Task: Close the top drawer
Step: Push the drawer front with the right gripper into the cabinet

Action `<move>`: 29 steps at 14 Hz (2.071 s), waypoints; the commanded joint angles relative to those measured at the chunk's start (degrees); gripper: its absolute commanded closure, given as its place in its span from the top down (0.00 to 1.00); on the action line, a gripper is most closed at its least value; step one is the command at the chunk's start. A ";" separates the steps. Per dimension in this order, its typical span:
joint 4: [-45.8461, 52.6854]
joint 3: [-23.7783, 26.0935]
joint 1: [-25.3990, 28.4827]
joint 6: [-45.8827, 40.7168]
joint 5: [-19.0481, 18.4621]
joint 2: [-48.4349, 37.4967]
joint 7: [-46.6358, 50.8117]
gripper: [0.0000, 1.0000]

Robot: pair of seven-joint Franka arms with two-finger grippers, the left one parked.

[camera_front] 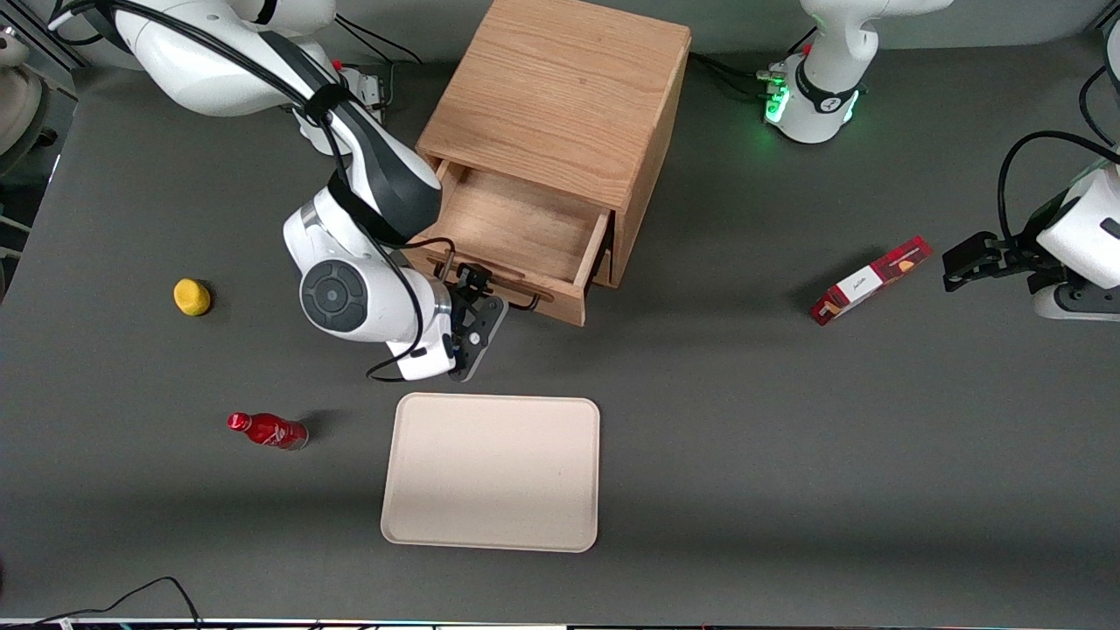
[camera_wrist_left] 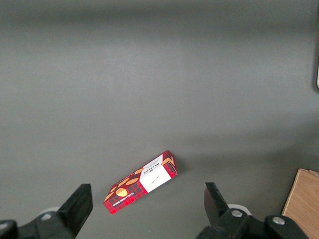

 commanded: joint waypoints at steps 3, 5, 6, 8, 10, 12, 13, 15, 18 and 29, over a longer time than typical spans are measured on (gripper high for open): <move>-5.96 2.10 -1.11 2.55 2.39 -4.56 1.26 1.00; -6.32 2.10 -1.28 2.82 3.37 -4.74 1.71 1.00; -6.40 2.10 -1.29 2.82 3.37 -4.83 1.71 1.00; -6.75 2.80 -1.28 2.82 3.46 -5.09 1.88 1.00; -7.19 3.24 -1.46 2.82 3.46 -5.18 1.88 1.00; -7.63 3.42 -1.55 2.82 4.94 -5.79 2.67 1.00; -7.64 3.50 -1.55 2.82 5.82 -6.06 2.59 1.00; -7.72 3.77 -1.46 2.82 6.09 -6.41 2.67 1.00; -9.21 4.56 -1.46 2.91 6.18 -7.55 2.76 1.00; -17.38 7.02 -1.46 8.88 9.52 -12.12 3.55 1.00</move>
